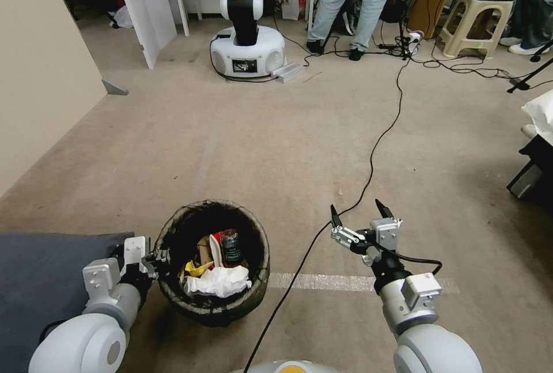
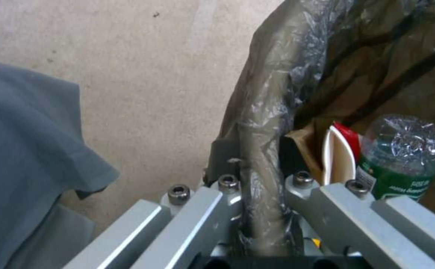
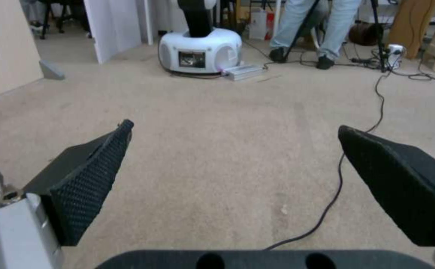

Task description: Pick up the trash bin, then pick up the garbage from the floor and place it into the trash bin.

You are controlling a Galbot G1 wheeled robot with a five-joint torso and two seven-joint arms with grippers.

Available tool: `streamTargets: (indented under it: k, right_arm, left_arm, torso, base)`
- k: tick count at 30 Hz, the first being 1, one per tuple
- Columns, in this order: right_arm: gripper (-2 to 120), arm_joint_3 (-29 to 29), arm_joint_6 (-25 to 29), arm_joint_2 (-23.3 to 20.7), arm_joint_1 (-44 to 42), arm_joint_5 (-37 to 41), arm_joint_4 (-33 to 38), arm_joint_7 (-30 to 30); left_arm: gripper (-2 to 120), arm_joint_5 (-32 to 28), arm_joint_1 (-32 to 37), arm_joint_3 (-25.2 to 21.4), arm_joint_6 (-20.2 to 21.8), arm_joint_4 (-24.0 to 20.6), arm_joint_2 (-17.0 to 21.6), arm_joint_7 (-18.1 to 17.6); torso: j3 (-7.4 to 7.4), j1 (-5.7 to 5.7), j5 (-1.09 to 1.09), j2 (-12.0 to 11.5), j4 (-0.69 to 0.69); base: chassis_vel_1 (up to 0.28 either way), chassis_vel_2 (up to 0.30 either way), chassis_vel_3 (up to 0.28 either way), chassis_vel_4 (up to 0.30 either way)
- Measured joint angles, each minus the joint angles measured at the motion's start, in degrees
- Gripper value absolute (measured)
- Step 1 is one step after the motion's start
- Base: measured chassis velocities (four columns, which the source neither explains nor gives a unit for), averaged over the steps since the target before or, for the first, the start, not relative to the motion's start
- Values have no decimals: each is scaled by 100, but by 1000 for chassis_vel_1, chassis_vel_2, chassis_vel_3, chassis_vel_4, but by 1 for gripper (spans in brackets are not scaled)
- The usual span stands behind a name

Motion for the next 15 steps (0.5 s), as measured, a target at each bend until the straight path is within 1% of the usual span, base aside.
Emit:
streamTargets:
  k: [7, 15]
  right_arm:
    - [100, -35, -6, -17, 10, 18, -52, 5]
    - [100, -35, -13, -21, 24, 31, -62, 8]
  left_arm:
    - [1, 17, -139, 186, 0, 299, -47, -148]
    - [1, 18, -188, 250, 0, 389, -52, -194]
  torso:
    - [0, 0, -1, 0, 0]
    - [0, 0, 0, 0, 0]
  base:
    - [0, 0, 0, 0]
    - [0, 0, 0, 0]
